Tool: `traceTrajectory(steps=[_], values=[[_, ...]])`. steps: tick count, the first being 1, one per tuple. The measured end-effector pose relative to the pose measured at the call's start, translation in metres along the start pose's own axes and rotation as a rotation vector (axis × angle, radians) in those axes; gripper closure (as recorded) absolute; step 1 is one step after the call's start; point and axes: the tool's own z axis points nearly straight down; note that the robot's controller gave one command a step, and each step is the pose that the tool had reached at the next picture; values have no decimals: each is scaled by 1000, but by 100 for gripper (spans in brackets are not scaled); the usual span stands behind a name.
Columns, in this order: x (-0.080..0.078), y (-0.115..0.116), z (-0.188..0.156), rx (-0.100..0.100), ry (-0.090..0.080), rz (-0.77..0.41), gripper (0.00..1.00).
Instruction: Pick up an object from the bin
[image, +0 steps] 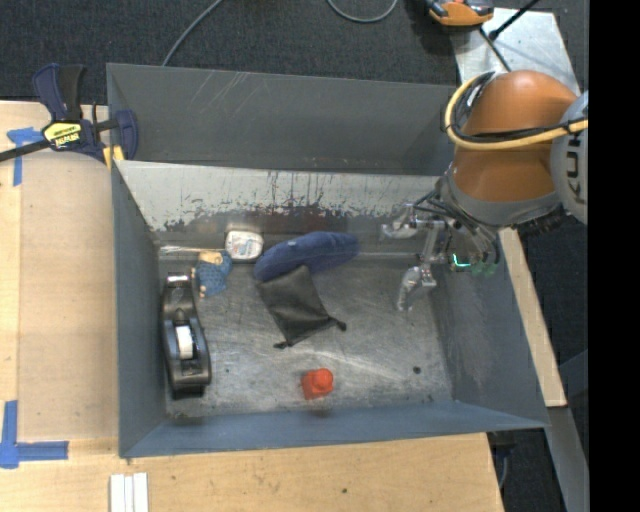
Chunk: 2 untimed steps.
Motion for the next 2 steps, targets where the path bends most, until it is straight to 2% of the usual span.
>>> traceTrajectory(steps=[1, 2], values=[[-34, 32, 114, 4, -12, -288, 0], [-33, 107, 112, 2, -14, -291, 0]])
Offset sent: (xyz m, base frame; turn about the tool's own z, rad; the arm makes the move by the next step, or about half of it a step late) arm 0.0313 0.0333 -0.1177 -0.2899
